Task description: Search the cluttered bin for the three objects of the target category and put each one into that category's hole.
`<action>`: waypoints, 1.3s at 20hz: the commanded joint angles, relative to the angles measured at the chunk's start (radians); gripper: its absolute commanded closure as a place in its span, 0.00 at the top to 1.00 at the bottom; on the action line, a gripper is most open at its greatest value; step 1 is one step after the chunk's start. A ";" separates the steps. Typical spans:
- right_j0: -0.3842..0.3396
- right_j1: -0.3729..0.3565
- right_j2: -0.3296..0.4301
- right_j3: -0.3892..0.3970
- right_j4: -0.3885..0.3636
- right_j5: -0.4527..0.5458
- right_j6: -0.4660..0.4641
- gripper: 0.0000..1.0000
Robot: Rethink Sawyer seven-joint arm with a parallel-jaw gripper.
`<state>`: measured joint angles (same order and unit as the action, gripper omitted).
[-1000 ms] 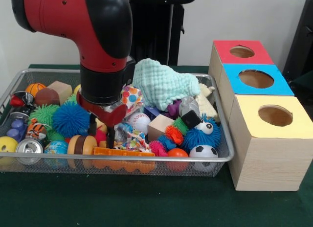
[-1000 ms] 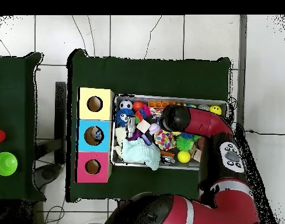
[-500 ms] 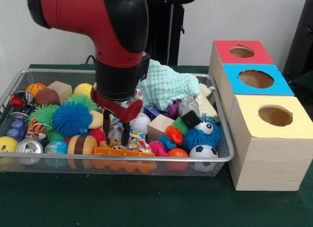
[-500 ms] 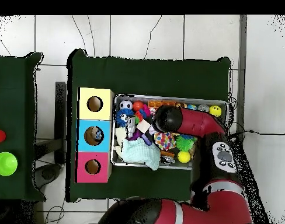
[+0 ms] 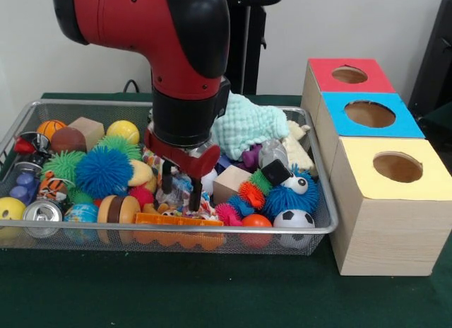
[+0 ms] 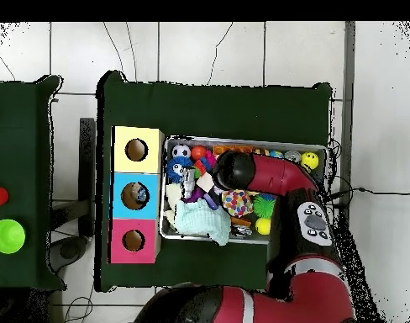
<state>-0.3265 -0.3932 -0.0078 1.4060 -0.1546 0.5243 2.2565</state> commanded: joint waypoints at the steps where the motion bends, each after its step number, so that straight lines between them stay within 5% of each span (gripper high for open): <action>1: -0.029 0.094 0.111 0.013 0.027 -0.006 0.022 1.00; 13: -0.054 0.214 0.126 -0.098 0.003 0.019 -0.045 1.00; 26: -0.069 0.185 0.133 -0.055 -0.022 -0.013 -0.044 1.00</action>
<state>-0.3690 -0.2793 0.0331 1.3243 -0.1492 0.5252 2.2565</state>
